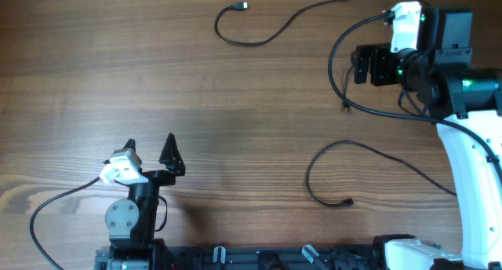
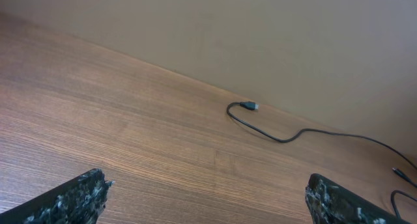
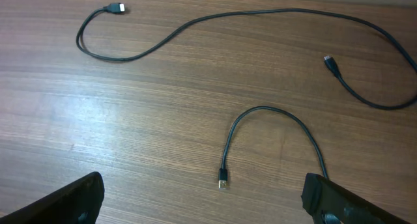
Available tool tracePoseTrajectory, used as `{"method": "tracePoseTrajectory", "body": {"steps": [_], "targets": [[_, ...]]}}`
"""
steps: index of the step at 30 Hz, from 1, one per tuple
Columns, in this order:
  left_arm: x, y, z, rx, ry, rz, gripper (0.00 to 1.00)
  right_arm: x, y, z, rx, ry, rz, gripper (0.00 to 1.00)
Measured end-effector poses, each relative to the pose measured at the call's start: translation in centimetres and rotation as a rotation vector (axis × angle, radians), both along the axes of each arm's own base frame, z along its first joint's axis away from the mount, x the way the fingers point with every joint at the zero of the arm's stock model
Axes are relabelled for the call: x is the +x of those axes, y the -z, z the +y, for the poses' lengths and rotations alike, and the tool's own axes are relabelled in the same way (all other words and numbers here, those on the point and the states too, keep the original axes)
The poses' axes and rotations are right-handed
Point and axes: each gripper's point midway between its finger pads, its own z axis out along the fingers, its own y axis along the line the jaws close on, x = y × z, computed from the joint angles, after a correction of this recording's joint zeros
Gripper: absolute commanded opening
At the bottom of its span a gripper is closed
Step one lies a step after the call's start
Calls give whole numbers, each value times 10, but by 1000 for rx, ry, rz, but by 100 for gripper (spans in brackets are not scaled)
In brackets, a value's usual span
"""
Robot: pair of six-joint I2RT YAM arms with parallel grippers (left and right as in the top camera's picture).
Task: Untangle cables
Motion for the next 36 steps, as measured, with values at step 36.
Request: {"method": "tracePoseTrajectory", "body": {"steps": [36], "targets": [[0, 0, 0, 0, 0, 0, 100, -64, 89, 13, 242, -3, -611, 100]]}}
